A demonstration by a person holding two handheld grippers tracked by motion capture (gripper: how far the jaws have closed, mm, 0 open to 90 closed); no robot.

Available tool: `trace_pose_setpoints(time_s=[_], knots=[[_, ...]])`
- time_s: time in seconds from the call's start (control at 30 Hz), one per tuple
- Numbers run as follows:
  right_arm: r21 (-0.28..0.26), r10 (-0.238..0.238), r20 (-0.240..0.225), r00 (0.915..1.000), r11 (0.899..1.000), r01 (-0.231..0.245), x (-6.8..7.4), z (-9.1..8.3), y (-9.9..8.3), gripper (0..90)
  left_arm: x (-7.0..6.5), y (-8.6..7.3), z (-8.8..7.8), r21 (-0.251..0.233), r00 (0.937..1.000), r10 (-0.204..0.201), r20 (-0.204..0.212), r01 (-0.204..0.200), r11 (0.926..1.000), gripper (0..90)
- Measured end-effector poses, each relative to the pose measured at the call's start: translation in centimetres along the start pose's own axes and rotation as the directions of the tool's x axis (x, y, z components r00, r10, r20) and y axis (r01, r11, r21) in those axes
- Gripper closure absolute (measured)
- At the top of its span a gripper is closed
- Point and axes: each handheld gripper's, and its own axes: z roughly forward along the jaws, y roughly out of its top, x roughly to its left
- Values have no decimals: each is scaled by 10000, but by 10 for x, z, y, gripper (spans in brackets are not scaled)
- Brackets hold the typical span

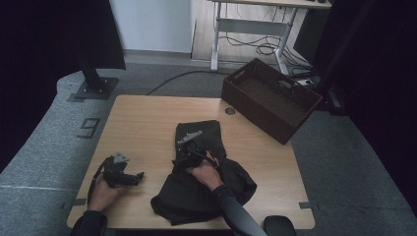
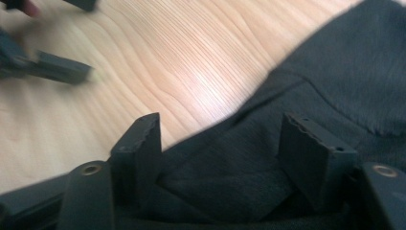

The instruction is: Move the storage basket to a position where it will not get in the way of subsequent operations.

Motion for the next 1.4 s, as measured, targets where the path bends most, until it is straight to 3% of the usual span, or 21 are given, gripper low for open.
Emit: trace_pose_setpoints(time_s=[0.23,0.4,0.6,0.73,0.9,1.17,1.4], knots=[[118,479,17,9989,9988,-479,-12,19,-16,427,0,0,0,-1,10000,-12,-2,12,10000,0],[189,342,226,9992,9992,-346,-12,27,-20,499,0,0,0,-4,10000,-37,-23,37,10000,0],[-11,295,374,9989,9996,-295,-9,26,-23,730,-1,0,0,-12,10000,-57,-31,57,10000,0],[-149,510,415,9978,9986,-504,-8,20,-20,819,-1,0,0,-10,10000,-56,-31,56,10000,0],[-570,380,428,9984,9977,-355,-9,-3,-11,860,-1,0,1,-23,10000,-67,-41,67,10000,0],[-1280,-100,855,9963,9916,209,-10,-59,6,873,-1,1,1,-4,10000,-76,-57,76,10000,0],[-1665,-14,1510,9885,9857,268,-28,-114,7,874,-1,1,1,-12,10000,-64,-55,64,10000,0]])
